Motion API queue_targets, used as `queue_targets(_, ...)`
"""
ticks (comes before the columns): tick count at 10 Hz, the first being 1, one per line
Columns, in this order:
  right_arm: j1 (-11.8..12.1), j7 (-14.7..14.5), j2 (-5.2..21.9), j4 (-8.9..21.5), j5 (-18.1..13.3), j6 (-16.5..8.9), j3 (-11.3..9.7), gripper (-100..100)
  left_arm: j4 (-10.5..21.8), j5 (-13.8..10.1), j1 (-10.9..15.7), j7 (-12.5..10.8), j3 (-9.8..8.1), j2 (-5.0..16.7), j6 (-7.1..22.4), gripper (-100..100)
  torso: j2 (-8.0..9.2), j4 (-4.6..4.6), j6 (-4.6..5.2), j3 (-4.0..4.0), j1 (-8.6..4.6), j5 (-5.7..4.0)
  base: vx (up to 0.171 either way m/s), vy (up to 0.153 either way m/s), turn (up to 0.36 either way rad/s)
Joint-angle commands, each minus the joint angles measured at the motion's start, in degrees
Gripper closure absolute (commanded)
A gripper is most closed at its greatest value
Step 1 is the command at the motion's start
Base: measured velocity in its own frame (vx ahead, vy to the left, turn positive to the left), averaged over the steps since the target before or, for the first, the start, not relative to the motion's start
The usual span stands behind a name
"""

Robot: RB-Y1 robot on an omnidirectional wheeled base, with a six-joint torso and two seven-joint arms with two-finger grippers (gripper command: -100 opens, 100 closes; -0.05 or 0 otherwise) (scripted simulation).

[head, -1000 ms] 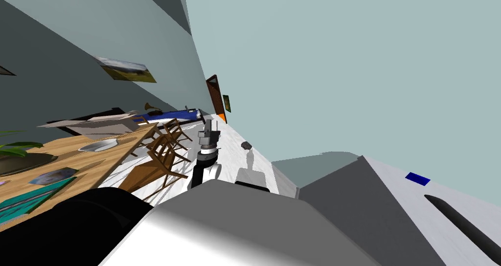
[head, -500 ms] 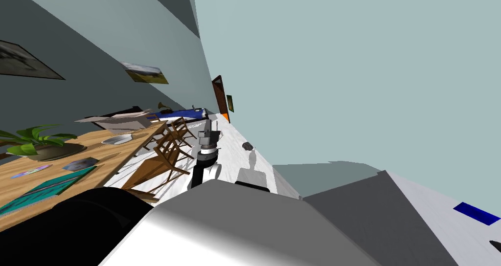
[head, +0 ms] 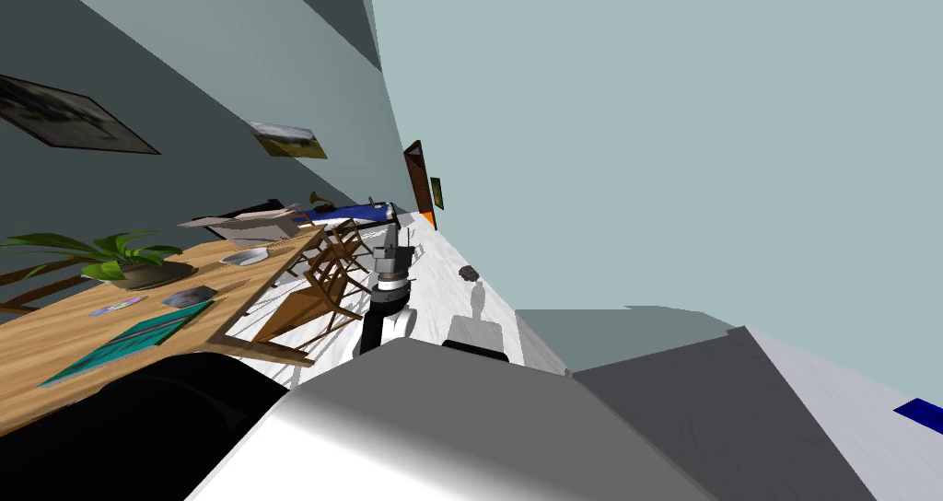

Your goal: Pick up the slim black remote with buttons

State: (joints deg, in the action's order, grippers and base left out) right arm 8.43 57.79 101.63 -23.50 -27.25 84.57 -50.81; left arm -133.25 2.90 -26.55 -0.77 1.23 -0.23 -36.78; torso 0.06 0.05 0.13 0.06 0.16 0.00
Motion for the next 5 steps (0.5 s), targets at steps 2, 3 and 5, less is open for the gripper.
queue_targets(2, -0.03, -0.01, -0.01, 0.04, -0.04, 0.04, 0.00, 100, 0.00, 0.00, 0.00, 0.00, 0.00, 0.00, 0.00, 0, -0.08, -0.02, -0.01, -0.05, 0.00, 0.00, 0.000, 0.000, 0.000)
queue_targets(3, -0.02, -0.04, 0.02, 0.04, -0.06, 0.02, -0.01, 100, 0.00, 0.00, 0.00, 0.00, 0.00, 0.00, 0.00, 0, -0.12, -0.03, -0.01, -0.07, 0.00, -0.02, 0.000, 0.000, 0.000)
queue_targets(5, -0.02, -0.07, 0.03, 0.04, -0.06, 0.02, -0.01, 100, 0.00, 0.00, 0.00, 0.00, 0.00, 0.00, 0.00, 0, -0.15, -0.03, 0.01, -0.09, 0.00, -0.02, 0.000, 0.000, 0.000)
